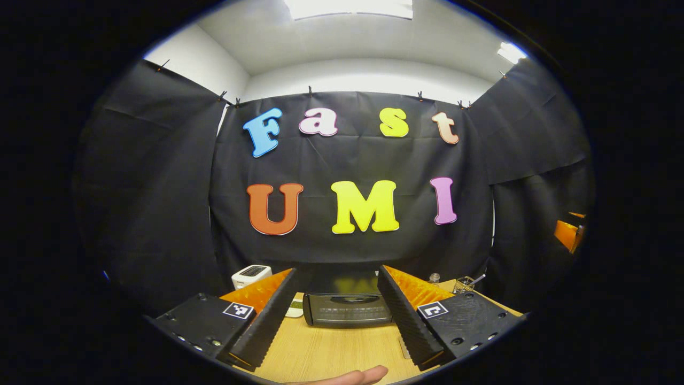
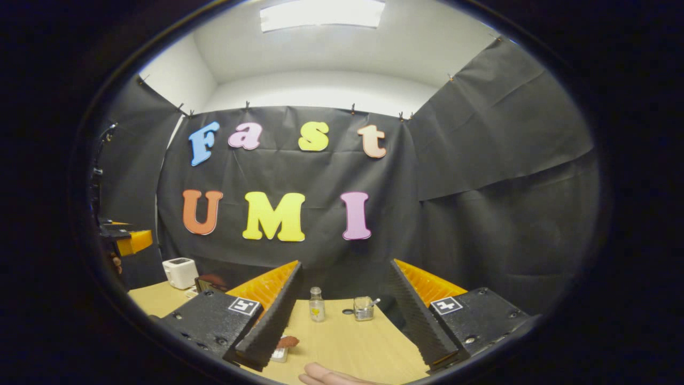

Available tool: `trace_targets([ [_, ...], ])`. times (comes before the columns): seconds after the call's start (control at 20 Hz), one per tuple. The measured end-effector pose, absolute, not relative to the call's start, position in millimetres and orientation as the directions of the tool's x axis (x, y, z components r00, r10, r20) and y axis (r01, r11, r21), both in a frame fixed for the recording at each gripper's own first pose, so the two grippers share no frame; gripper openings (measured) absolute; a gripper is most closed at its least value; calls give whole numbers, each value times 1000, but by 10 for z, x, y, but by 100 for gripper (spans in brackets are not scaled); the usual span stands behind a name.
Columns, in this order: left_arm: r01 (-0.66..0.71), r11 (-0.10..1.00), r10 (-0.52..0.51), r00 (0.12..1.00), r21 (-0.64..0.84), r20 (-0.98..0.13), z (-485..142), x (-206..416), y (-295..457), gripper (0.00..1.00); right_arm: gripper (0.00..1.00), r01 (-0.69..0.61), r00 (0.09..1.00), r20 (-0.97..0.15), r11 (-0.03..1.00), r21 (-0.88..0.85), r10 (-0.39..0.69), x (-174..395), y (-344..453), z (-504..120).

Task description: Open the electric oven with the left hand, put the food in, and close the electric oven.

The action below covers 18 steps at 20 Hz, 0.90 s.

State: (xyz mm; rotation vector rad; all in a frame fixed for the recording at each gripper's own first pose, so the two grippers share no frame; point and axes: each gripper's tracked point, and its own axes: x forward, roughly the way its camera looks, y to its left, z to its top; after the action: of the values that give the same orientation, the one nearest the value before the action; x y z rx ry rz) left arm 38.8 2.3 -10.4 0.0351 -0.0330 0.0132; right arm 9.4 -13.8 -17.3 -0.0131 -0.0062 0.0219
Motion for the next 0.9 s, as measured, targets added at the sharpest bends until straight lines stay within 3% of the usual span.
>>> trace_targets([
  [0.2, -45, 999, 47, 998, 30, -46, -414, 912, 67, 96, 100, -32, 999, 30, 999, -10, 32, 181, -187, -179],
  [0.5, 20, 1000, -18, 994, 18, -109, -946, 1835, -90, 96, 100, -52, 995, 81, 999, -1, 52, 215, -221, -144],
  [0.7, 63, 998, -66, 974, -21, -218, -1460, 2266, -252, 96, 100, -47, 994, 103, 999, -2, 47, 255, -327, -168],
  [0.9, 48, 999, -42, 950, 11, -309, -1901, 2686, -282, 96, 97, -30, 995, 100, 999, -18, 31, 263, -448, -212],
])
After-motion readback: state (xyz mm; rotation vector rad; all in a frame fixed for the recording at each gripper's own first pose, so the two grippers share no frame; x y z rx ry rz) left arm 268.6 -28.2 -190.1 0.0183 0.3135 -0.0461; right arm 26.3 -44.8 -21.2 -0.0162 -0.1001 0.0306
